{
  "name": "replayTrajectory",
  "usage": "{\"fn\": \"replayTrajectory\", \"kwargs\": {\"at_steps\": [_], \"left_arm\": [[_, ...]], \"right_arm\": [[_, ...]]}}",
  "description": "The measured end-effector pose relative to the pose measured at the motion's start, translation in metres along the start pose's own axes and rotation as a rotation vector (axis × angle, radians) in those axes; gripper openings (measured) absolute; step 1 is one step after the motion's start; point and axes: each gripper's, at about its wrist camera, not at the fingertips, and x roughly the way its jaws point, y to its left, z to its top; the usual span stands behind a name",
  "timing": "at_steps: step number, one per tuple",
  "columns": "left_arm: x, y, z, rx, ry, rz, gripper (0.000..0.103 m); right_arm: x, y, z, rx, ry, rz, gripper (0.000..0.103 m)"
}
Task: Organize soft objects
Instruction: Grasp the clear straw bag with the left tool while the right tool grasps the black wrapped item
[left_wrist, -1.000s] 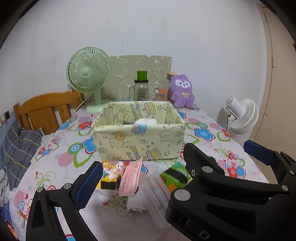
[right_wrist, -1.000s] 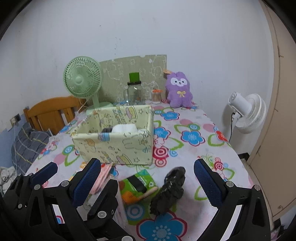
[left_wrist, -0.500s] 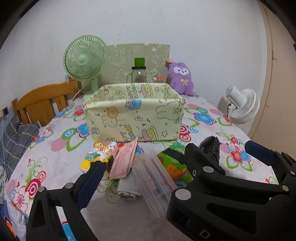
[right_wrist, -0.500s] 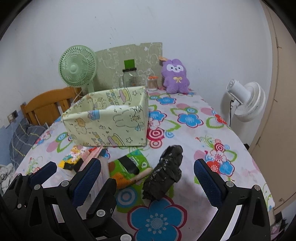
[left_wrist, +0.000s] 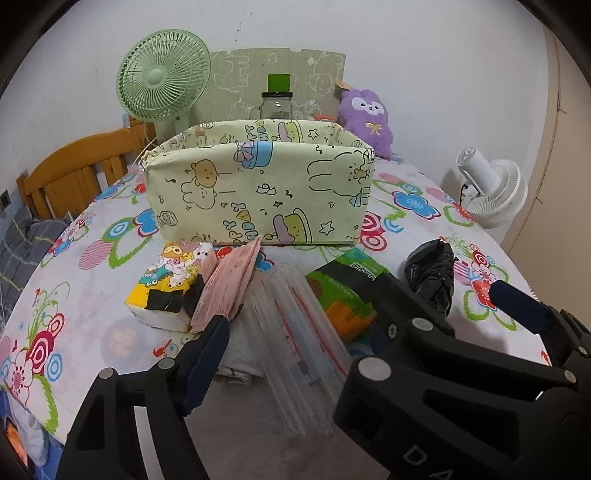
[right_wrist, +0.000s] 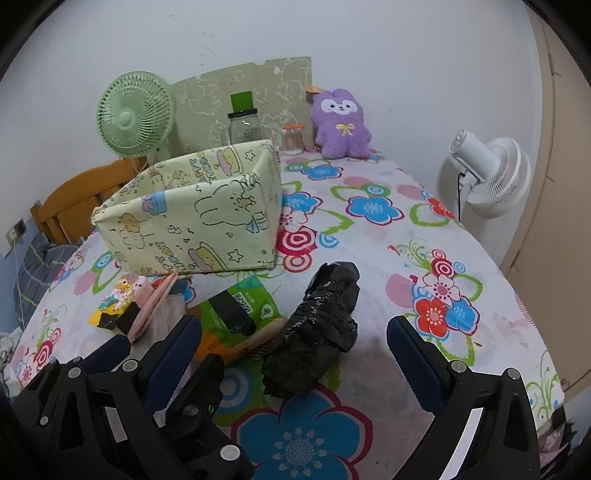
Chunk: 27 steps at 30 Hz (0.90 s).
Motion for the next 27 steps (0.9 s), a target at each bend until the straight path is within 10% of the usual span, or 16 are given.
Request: {"fn": "replayTrajectory", "kwargs": {"at_steps": [12,22,27], "left_arm": [[0.017,-0.004,-0.002,-0.014,0.053,0.012,0.042],[0.017,-0.005,-0.004,-0.014,0.051,0.012,0.027],[0.011,-0.005,-0.003,-0.006,0.026,0.009,0.022]], "right_arm": [[0.02,-0.006,-0.002,0.016,0.053,0.0,0.09],[0.024,-0.009,-0.005,0.043,0.084,0.021,0.041],[0.018,-0.008,-0.006,0.047,0.061,0.011,0.033]]}}
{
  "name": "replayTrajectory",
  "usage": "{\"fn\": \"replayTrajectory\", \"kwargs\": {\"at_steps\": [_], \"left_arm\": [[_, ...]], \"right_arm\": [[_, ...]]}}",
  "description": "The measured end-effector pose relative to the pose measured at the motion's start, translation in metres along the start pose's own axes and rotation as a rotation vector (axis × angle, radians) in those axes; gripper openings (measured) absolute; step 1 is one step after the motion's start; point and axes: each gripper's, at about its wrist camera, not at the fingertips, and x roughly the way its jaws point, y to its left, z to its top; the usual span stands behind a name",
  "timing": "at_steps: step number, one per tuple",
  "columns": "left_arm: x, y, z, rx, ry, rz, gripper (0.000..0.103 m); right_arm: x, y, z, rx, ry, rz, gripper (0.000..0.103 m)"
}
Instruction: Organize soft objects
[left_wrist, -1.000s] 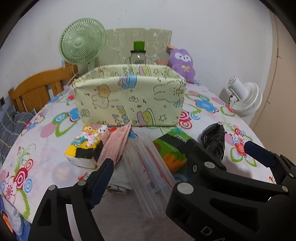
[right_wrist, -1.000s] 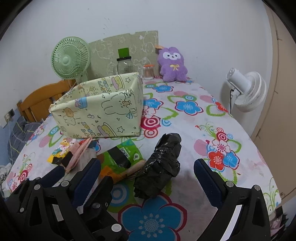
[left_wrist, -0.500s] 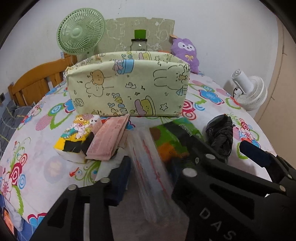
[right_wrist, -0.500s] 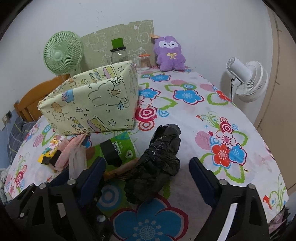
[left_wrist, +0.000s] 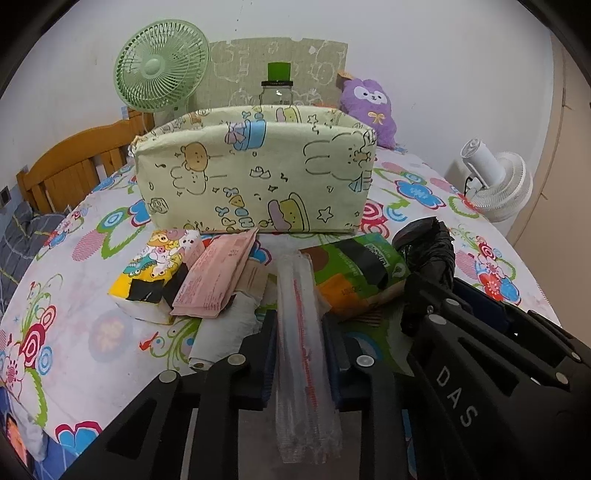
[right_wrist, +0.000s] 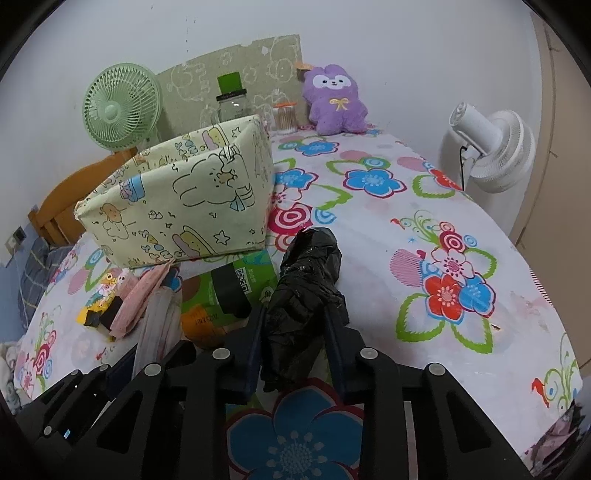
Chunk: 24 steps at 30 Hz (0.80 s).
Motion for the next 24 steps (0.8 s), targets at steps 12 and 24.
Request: {"fn": "replayTrajectory", "kwargs": {"at_steps": [12,24], "left_arm": [[-0.018,0.002,0.002,0.008,-0.037,-0.028,0.019],[-0.039,0.007,0.012,0.002,-0.069,-0.026,0.019]], "right_arm": [[-0.021,0.002,0.001,0.005,-0.049,-0.009,0.031],[-0.043,0.011,0.012,-0.004,-0.088,-0.005,0.031]]}}
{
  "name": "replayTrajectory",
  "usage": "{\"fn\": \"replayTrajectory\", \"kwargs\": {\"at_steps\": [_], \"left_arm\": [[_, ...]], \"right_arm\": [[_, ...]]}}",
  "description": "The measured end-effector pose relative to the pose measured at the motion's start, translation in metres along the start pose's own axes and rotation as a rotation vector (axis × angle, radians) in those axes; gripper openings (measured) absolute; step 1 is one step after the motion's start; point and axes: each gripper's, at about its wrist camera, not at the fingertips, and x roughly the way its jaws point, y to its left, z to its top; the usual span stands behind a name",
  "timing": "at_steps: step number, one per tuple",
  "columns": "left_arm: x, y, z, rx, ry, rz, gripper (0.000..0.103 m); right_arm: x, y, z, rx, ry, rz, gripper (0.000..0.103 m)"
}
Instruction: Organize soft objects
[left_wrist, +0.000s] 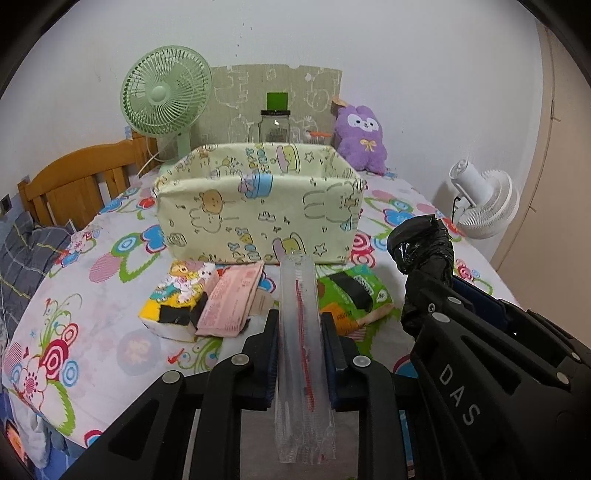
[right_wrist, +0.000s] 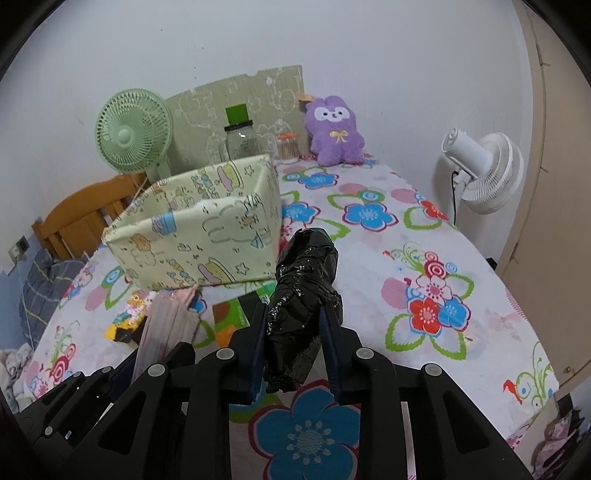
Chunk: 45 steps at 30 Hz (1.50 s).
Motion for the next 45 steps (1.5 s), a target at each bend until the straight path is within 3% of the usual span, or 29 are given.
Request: {"fn": "replayTrajectory", "kwargs": {"at_steps": [30,45], "left_arm": [[-0.054,0.016,0.047,-0.004,-0.109,-0.032,0.019],[-0.064,0.024,0.075,0.016,-0.149,-0.029,0.019]], "right_arm": [[-0.053,0.032,0.048,-0.026,-0.096,0.021,0.031],[-0.059,0.047,0.073,-0.026,-0.125,0.061,0.031]]}}
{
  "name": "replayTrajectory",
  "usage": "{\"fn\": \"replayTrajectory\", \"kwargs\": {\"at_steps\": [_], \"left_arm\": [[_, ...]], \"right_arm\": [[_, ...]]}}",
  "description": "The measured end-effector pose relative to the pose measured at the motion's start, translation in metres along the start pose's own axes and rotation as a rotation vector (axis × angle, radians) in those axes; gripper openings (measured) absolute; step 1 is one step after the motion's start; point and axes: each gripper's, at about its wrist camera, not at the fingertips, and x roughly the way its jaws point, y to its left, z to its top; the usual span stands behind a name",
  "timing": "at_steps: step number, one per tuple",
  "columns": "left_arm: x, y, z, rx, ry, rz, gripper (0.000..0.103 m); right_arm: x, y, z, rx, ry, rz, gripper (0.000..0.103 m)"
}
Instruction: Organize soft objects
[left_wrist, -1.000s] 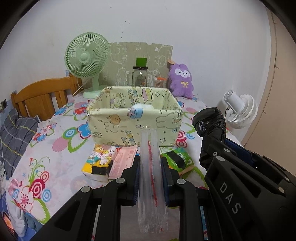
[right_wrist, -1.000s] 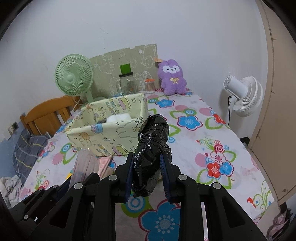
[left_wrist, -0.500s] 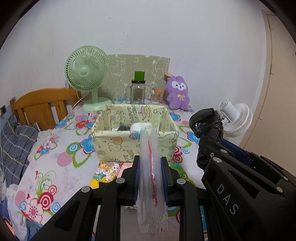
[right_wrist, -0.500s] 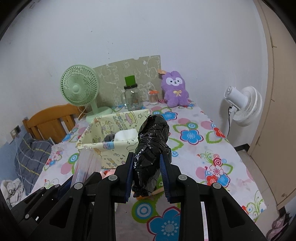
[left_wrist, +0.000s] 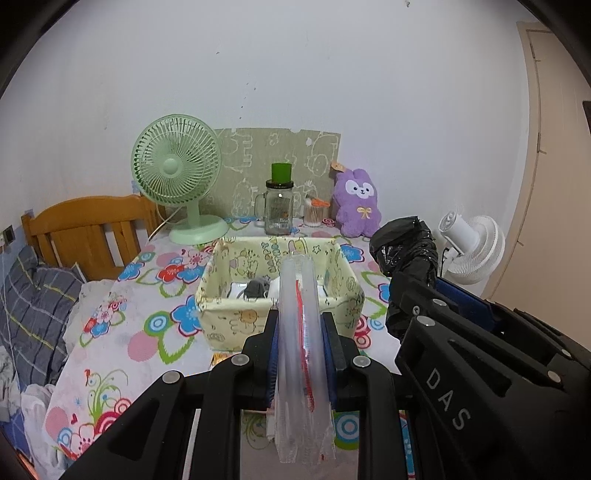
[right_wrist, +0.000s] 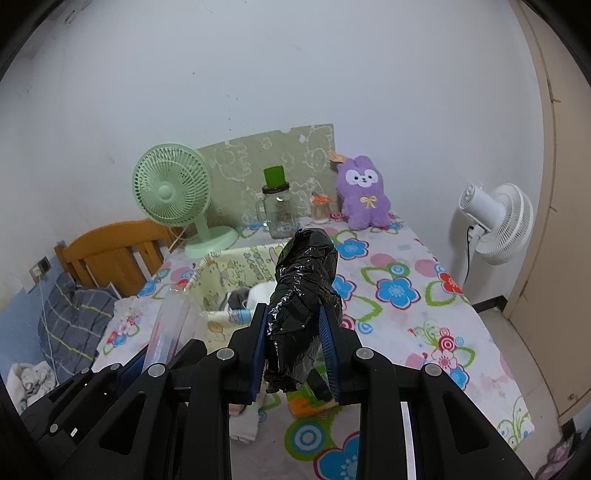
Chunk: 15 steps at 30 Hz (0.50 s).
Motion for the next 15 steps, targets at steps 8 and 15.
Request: {"fn": "replayTrajectory", "kwargs": {"at_steps": [8,15], "left_arm": [[0.003,0.005,0.016,0.007,-0.022,-0.01,0.019],[0.012,0.012,0.026,0.0,-0.029,-0.011,0.019]], "right_arm": [[0.004,0.006,0.017,0.0,-0.017,0.01,0.031],[0.015,0.01,0.027,0.009,-0.015,0.041,0.031]]}}
